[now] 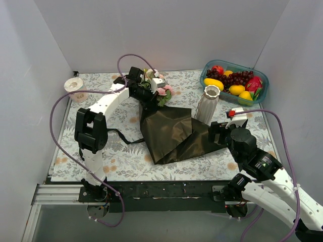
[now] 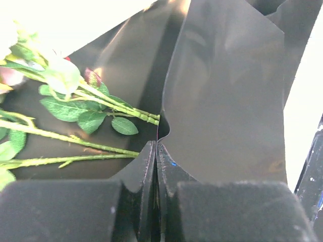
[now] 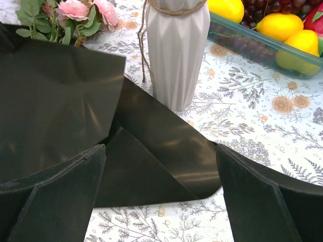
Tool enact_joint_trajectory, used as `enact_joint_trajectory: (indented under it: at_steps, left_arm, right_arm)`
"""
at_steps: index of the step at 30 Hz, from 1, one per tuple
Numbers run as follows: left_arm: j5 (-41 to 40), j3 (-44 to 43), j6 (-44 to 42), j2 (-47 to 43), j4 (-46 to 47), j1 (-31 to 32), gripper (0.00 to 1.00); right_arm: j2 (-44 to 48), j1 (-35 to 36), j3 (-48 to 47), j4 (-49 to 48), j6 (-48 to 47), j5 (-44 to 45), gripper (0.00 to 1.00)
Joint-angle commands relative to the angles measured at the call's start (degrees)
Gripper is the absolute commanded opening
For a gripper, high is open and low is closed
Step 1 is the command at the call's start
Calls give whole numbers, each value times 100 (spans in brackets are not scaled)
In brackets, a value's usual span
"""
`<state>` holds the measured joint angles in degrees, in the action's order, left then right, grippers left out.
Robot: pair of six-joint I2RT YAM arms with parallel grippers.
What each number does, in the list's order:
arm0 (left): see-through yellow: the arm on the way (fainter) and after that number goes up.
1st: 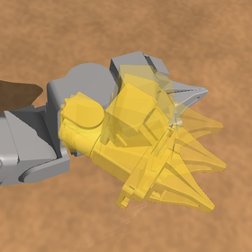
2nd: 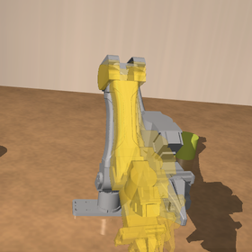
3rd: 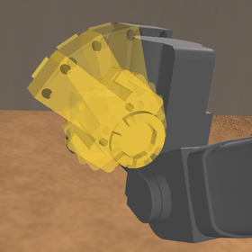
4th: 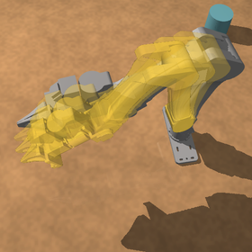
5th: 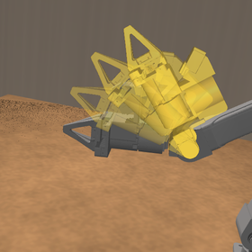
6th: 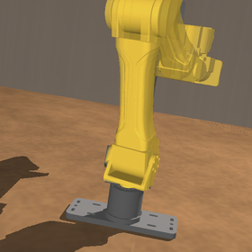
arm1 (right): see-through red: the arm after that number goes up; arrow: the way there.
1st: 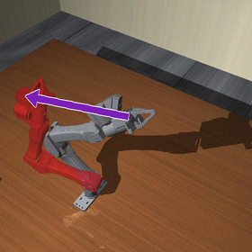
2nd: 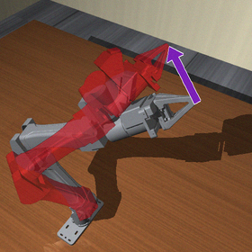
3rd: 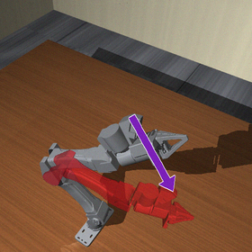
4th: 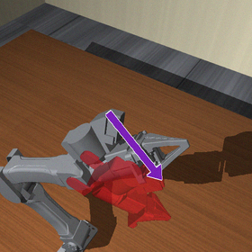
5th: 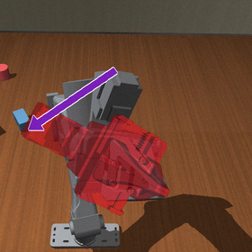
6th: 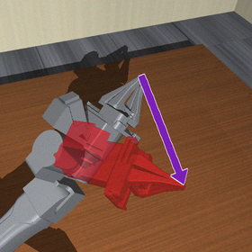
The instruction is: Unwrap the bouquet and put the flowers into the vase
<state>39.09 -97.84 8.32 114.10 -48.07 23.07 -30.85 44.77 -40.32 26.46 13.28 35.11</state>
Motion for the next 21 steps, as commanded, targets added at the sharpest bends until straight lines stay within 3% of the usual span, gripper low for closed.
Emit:
enact_joint_trajectory:
  at_steps: [1, 4, 7, 8, 13, 14, 21]
  left_arm:
    - [1088, 98, -407, -836, -96, -574, 4]
    - [2053, 614, -803, -1214, -141, -1048, 8]
    - [2996, 1413, -2120, -1610, -377, -1557, 12]
    - [3582, 1574, -2985, -1698, -657, -1682, 16]
    - [4992, 1822, -5363, -1568, -2106, -2568, 23]
    - [5133, 1613, -5741, -1454, -2954, -2666, 26]
    - [5820, 1574, -5665, -1101, -3120, -3273, 27]
  right_arm:
    - [-35, 40, -117, -308, -53, -127, 97]
    - [-61, 40, -117, -378, -88, -215, 97]
    - [-123, 40, -134, -466, -106, -268, 97]
    - [-158, 31, -152, -501, -97, -294, 97]
    - [-386, 40, -257, -790, -115, -549, 98]
    - [-482, 40, -275, -826, -124, -602, 98]
    - [-931, 40, -284, -1327, -159, -777, 98]
